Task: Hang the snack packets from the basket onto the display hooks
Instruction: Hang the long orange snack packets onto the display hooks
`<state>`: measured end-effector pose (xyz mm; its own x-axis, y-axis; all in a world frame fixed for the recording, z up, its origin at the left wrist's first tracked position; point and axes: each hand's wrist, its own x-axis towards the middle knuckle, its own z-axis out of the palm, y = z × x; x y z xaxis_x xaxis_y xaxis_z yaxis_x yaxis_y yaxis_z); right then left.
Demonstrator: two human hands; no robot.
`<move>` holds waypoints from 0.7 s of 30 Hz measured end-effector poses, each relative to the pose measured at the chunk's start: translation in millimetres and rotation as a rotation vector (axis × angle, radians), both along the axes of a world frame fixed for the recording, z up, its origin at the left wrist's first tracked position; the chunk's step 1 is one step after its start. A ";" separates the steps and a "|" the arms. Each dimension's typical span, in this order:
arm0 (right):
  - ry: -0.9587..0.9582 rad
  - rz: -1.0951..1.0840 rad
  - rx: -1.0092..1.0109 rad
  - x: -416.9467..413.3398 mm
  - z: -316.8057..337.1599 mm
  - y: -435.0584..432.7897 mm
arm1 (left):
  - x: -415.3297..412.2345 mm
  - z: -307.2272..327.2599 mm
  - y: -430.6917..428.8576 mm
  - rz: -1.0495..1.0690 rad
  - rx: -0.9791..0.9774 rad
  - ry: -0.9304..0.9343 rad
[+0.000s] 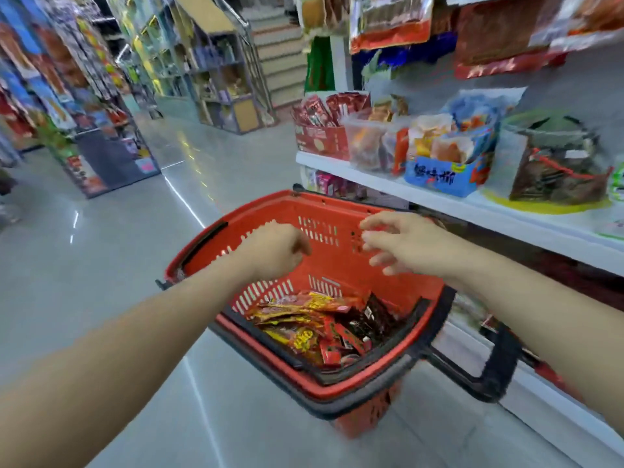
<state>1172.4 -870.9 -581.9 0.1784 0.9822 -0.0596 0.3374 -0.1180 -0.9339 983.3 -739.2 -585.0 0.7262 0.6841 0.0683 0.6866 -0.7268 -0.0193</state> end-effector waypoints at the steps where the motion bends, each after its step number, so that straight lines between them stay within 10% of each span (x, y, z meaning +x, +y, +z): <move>1: -0.024 -0.009 -0.013 -9.4 -3.1 16.8 | 3.6 -8.5 16.6 -0.044 -0.009 0.027; 8: -0.540 -0.074 -0.154 -26.7 -48.6 94.1 | 44.9 -68.9 80.0 -0.519 0.073 0.555; 13: -0.559 -0.068 -0.317 -24.9 -84.1 102.3 | 63.3 -122.3 82.9 -0.608 -0.022 1.009; 21: -0.399 -0.065 -0.367 -26.3 -102.1 109.3 | 53.5 -147.4 108.9 -0.495 -0.039 0.676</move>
